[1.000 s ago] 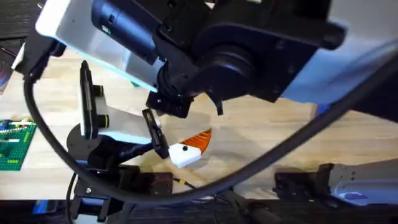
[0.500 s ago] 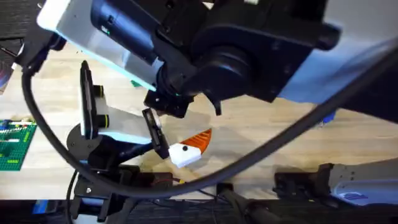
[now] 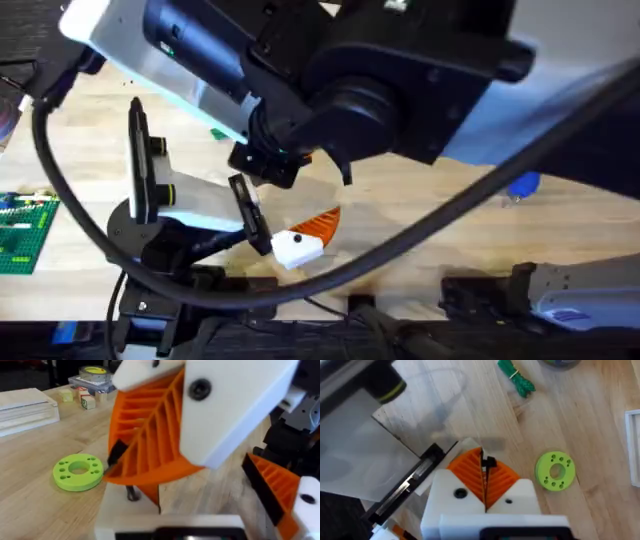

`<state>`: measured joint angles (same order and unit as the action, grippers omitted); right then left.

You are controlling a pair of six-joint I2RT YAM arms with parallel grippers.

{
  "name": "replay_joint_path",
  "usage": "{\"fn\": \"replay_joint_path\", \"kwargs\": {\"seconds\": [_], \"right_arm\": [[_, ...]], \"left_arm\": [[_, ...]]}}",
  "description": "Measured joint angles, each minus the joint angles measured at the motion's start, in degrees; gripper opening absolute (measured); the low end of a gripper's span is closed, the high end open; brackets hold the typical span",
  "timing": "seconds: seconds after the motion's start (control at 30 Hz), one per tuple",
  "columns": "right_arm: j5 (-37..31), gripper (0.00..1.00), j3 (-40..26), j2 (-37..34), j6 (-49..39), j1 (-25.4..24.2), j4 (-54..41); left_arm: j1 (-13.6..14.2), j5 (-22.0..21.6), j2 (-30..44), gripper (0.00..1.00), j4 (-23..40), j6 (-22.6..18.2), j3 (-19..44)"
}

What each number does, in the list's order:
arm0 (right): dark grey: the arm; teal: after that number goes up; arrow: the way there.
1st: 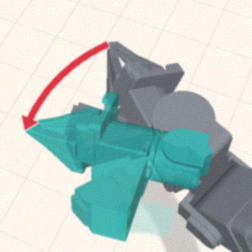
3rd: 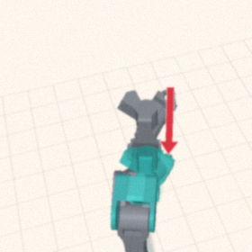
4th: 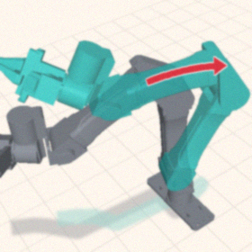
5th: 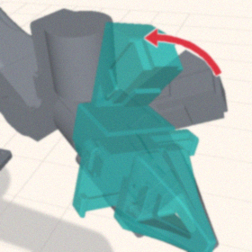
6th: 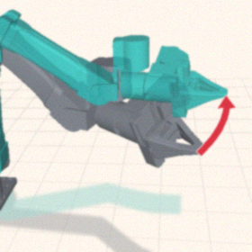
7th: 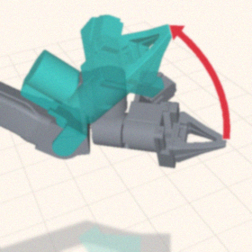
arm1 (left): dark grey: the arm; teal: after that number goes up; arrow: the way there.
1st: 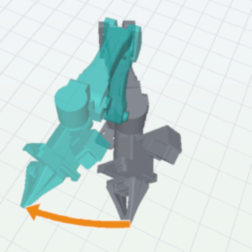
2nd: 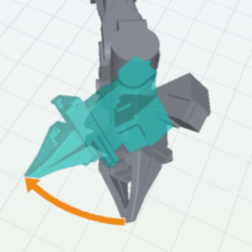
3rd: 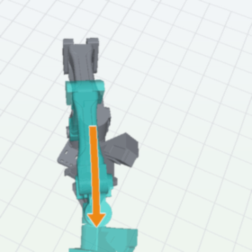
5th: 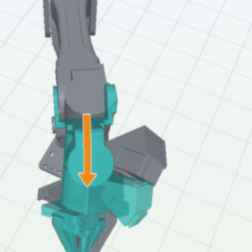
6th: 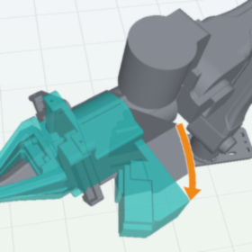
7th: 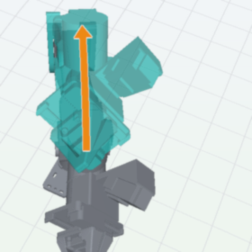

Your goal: Pick up the gripper from the table and insert it into the empty holder that is missing its gripper. Then pick up a screw, insert it into the mounting hole, and use the screwdriver to tighten it. Finally, clean up the table by picking up the vegetable and placing it into the bucket.

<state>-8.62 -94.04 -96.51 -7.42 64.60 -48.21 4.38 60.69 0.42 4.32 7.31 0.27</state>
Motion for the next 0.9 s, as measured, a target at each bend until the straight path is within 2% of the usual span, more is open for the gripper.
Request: {"fn": "replay_joint_path", "kwargs": {"seconds": [0.9], "right_arm": [[-1.08, 0.007, 0.0, 0.0, 3.47, 0.0, -1.04]], "left_arm": [[-0.02, 1.22, -0.02, 0.993, 1.48, -0.46, 0.04]]}}
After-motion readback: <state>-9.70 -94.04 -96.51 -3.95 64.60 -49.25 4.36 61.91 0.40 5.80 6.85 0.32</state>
